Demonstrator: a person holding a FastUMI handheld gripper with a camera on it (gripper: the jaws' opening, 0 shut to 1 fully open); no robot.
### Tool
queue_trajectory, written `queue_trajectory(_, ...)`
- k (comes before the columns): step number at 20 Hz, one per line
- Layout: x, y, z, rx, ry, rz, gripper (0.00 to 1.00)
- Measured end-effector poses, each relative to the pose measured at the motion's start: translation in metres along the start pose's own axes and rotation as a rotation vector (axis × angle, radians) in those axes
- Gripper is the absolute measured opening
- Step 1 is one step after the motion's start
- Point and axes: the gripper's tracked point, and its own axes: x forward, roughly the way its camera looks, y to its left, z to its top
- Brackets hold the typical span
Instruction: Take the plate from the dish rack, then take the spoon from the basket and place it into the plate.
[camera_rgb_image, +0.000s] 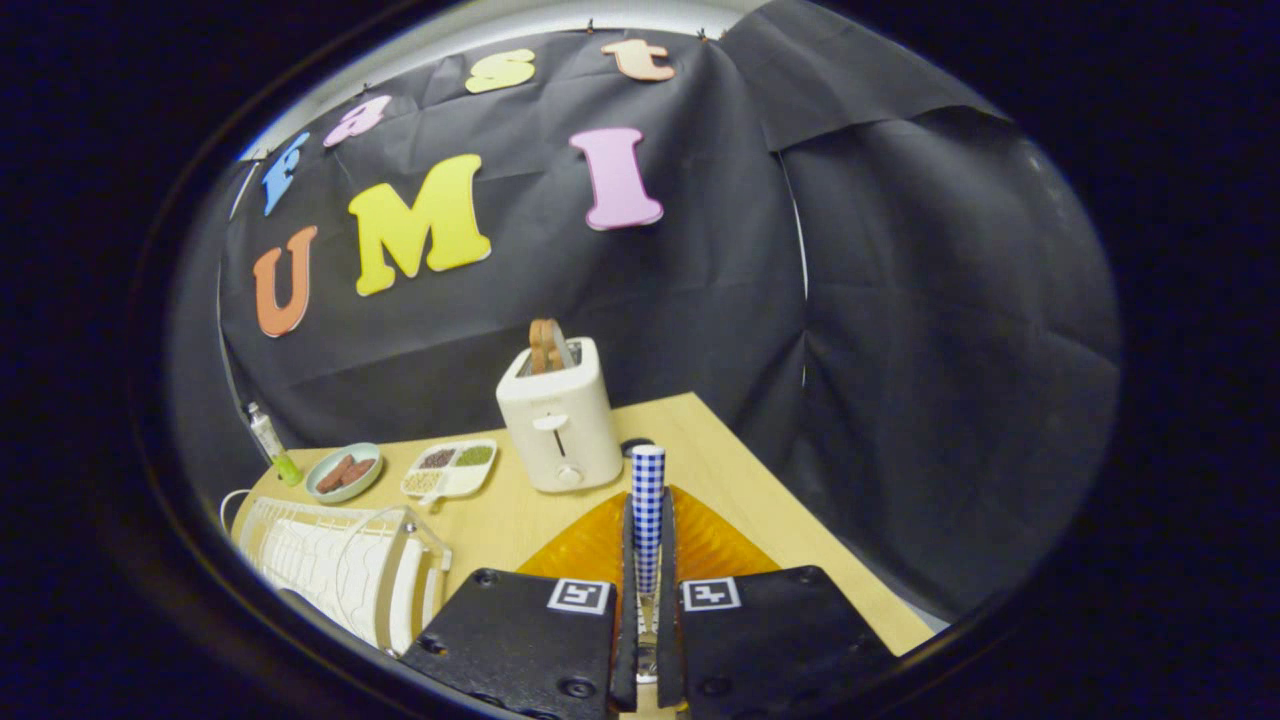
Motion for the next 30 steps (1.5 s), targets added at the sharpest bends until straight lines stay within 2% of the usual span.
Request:
queue_trajectory(6, -0.069, 0.026, 0.054, -0.089, -0.198, 0.010, 0.13)
queue_trajectory(12, -0.165, 0.091, 0.045, -0.092, -0.266, 0.105, 0.13)
queue_trajectory(20, -0.253, 0.185, -0.050, -0.089, -0.227, 0.253, 0.13)
queue_trajectory(25, -0.280, 0.229, -0.109, -0.104, -0.254, 0.255, 0.13)
queue_trajectory(30, -0.276, 0.265, -0.166, -0.136, -0.238, 0.266, 0.13)
